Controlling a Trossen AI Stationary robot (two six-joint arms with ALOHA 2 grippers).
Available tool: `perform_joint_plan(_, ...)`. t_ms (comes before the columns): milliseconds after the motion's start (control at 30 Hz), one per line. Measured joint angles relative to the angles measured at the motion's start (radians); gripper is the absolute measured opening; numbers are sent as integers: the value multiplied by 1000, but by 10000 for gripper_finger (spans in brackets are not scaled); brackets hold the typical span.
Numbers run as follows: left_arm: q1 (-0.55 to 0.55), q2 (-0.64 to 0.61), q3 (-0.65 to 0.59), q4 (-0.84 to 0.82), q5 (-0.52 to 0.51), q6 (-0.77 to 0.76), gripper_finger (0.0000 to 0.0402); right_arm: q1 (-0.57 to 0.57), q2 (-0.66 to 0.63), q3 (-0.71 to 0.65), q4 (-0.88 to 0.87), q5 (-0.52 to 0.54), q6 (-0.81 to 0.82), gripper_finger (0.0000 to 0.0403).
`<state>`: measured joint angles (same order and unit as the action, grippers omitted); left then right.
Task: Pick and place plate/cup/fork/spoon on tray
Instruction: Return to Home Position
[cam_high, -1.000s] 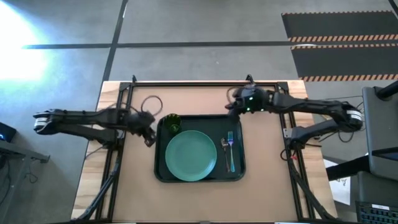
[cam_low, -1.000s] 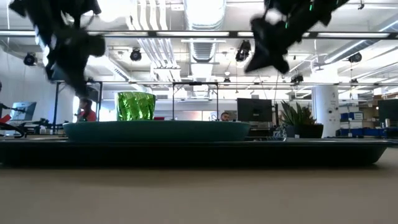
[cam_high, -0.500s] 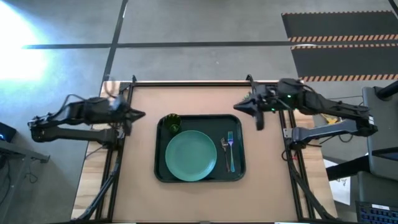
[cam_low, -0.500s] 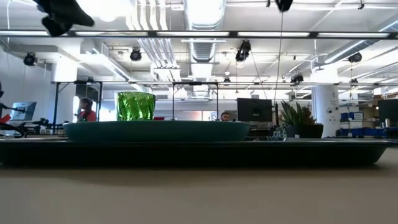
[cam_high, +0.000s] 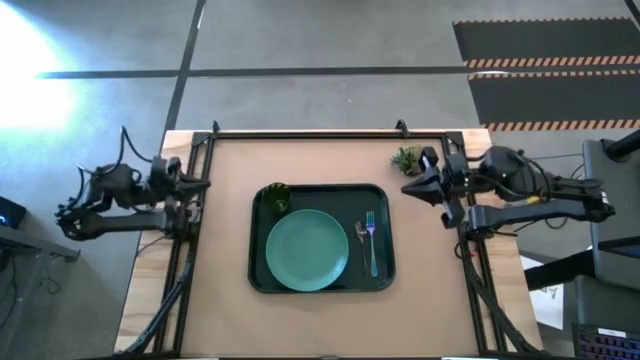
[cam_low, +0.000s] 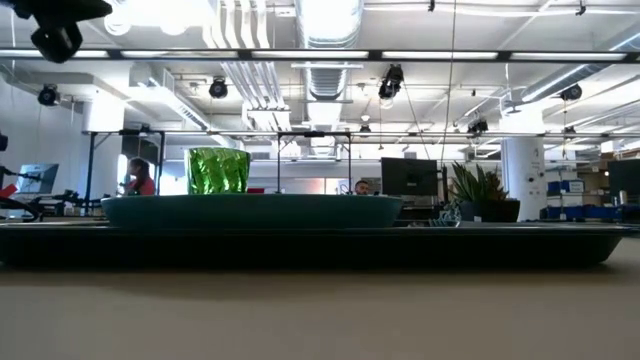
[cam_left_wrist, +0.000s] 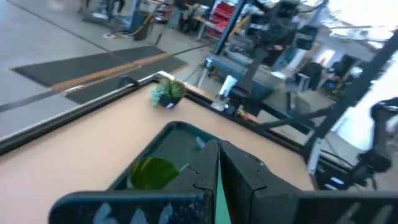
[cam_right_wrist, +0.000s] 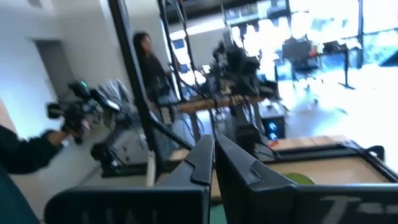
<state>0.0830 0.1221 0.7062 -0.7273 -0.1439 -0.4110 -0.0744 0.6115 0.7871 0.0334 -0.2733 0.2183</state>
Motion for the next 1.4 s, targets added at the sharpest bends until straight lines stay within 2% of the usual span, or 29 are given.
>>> perform_joint_plan(267,0,-116,-154,181,93,-2,0,25,-66,-296,420,0,130,9)
perform_joint_plan(533,0,-120,-249,245,169,-71,0,25,-68,-533,833,3,220,9)
perform_joint_plan(700,-1,-120,-337,498,265,-80,0,26,-68,-645,1056,27,254,9)
perform_joint_plan(833,0,-120,-437,688,291,-83,0,36,-68,-684,1110,41,257,9)
perform_joint_plan(1000,0,-121,-575,856,292,-168,0,38,-66,-714,1110,47,299,9)
perform_joint_plan(1133,0,-119,-693,1082,291,-214,0,38,-70,-751,1126,69,327,9)
perform_joint_plan(1300,0,-103,-695,1087,274,-234,0,38,-74,-764,1159,53,359,9)
perform_joint_plan(1400,0,-99,-697,1093,274,-237,0,39,-74,-768,1158,5,382,9)
